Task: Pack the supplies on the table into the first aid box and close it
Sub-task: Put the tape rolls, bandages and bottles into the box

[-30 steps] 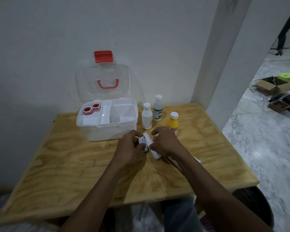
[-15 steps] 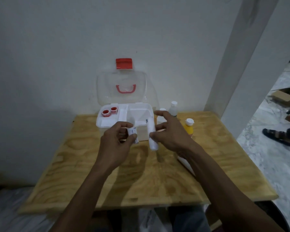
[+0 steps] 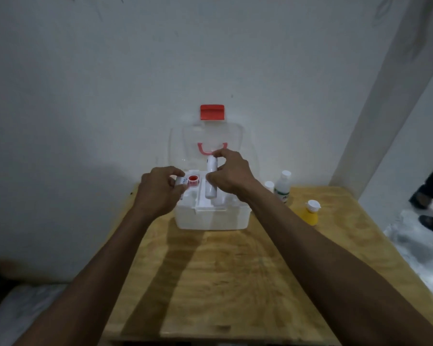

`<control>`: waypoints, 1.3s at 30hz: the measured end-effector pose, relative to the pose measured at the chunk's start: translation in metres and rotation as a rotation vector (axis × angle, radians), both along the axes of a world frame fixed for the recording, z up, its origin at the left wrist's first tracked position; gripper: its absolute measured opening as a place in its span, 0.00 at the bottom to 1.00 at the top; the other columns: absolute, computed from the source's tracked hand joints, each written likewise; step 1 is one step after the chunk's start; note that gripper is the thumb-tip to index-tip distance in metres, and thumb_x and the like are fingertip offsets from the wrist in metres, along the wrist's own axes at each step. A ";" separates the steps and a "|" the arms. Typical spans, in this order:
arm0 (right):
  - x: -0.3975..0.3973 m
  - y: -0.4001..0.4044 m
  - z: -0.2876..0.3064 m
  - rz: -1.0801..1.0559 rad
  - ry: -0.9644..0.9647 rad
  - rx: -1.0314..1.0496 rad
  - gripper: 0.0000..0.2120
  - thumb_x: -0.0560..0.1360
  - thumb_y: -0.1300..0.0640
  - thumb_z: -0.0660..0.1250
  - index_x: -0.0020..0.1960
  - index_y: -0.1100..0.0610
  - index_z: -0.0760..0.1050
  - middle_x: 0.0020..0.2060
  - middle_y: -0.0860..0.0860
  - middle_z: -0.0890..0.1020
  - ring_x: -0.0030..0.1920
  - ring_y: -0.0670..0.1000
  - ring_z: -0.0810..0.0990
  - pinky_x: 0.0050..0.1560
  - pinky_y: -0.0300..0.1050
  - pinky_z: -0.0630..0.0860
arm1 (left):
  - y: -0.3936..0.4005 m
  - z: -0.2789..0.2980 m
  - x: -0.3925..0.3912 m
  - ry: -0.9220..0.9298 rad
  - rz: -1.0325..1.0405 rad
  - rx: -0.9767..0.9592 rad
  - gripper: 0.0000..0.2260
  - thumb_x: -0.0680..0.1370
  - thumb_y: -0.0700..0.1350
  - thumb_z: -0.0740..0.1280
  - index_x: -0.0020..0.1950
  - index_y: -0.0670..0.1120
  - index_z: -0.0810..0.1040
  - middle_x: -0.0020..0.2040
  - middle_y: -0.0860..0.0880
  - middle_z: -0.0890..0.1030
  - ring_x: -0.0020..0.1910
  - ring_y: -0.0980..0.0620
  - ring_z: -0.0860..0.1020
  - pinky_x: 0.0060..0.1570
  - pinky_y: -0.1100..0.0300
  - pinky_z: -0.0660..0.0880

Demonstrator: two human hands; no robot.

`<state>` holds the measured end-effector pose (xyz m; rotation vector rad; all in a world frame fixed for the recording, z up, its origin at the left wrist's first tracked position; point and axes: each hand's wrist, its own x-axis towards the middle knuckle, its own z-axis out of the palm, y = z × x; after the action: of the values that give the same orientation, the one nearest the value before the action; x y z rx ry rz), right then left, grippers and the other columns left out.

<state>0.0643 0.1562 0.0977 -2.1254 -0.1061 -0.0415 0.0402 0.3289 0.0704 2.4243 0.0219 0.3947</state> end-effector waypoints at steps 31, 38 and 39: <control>0.022 0.005 -0.019 0.056 -0.081 -0.405 0.15 0.73 0.64 0.70 0.59 0.64 0.78 0.60 0.59 0.79 0.58 0.57 0.80 0.52 0.40 0.74 | -0.007 -0.019 0.011 -0.026 -0.075 0.226 0.18 0.74 0.49 0.73 0.61 0.42 0.81 0.58 0.43 0.83 0.52 0.45 0.82 0.52 0.53 0.77; -0.019 -0.039 -0.008 0.043 -0.126 -0.266 0.14 0.74 0.61 0.69 0.59 0.57 0.79 0.55 0.55 0.82 0.55 0.54 0.81 0.57 0.50 0.79 | -0.026 -0.007 -0.027 -0.186 -0.100 0.131 0.15 0.73 0.49 0.74 0.57 0.46 0.83 0.49 0.46 0.85 0.40 0.53 0.79 0.45 0.60 0.73; -0.031 -0.051 -0.007 0.038 -0.124 -0.238 0.13 0.74 0.61 0.69 0.58 0.56 0.80 0.51 0.54 0.84 0.51 0.53 0.83 0.54 0.49 0.80 | -0.033 -0.007 -0.035 -0.203 -0.117 0.100 0.14 0.73 0.48 0.74 0.56 0.45 0.83 0.48 0.46 0.85 0.41 0.52 0.79 0.45 0.59 0.75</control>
<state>0.0334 0.1054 0.0911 -2.3574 -0.2349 -0.1445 0.0053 0.2957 0.0631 2.4573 -0.2324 0.5980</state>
